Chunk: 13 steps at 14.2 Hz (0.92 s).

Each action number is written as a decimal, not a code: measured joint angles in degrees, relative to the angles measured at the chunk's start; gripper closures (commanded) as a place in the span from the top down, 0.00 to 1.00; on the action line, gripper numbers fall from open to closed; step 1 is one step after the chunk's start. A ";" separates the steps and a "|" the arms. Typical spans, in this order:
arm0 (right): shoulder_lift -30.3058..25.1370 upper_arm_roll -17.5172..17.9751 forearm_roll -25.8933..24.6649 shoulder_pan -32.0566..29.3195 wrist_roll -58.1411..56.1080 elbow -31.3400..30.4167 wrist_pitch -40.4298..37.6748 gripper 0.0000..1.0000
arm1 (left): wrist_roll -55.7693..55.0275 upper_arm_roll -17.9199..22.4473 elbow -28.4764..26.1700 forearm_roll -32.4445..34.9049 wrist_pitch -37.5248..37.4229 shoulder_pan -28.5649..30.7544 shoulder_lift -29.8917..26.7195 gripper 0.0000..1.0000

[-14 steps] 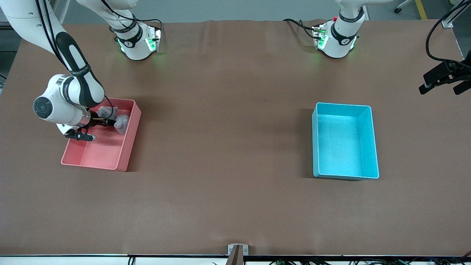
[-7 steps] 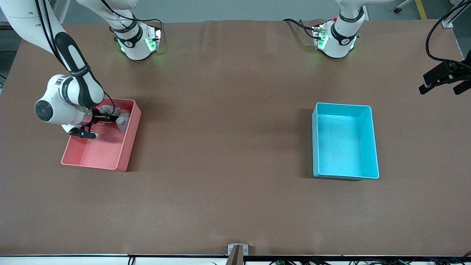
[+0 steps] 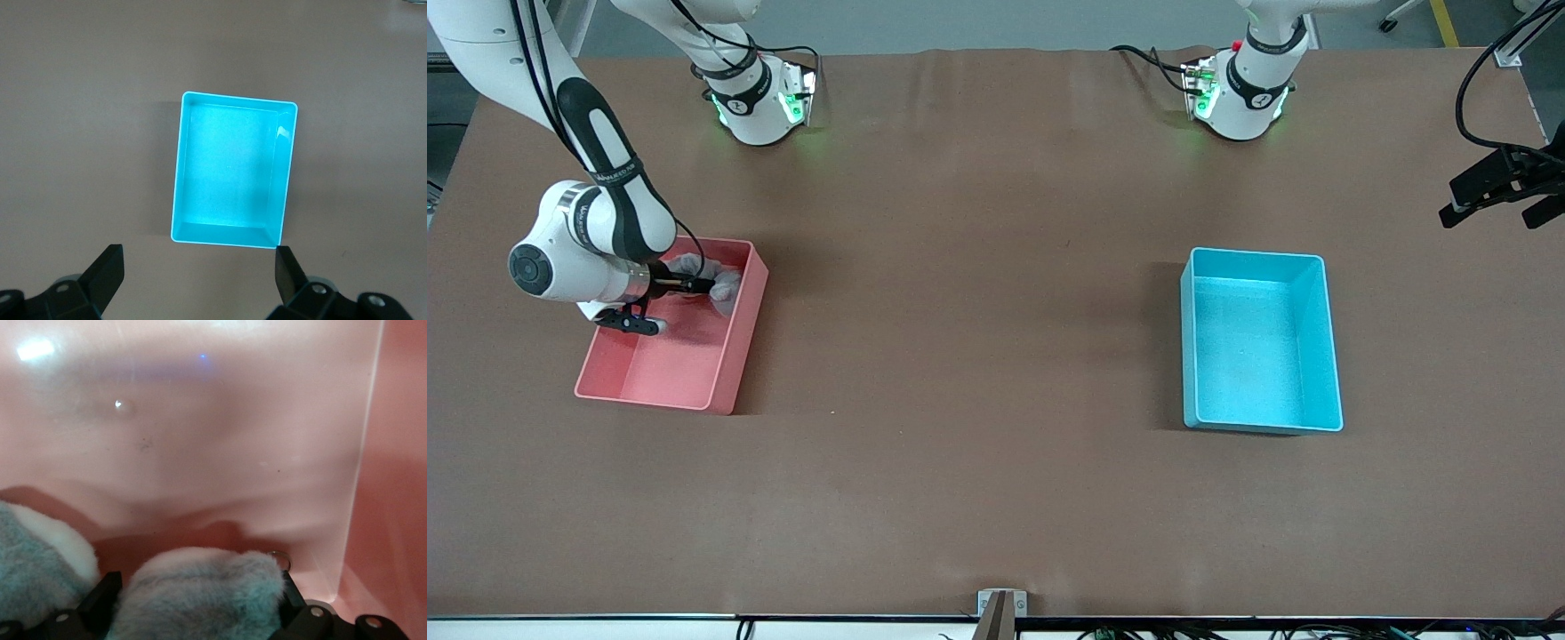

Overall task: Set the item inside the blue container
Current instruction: 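Close the right gripper on the first grey plush toy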

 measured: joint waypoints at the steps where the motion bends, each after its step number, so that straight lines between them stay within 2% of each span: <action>1: 0.01 0.00 0.01 0.00 0.00 0.00 -0.10 0.94 | 0.00 0.00 0.00 0.00 0.00 0.00 0.00 1.00; 13: 0.02 0.01 0.05 0.00 0.01 0.17 -0.94 0.35 | 0.00 0.00 0.00 0.00 0.00 0.02 0.00 1.00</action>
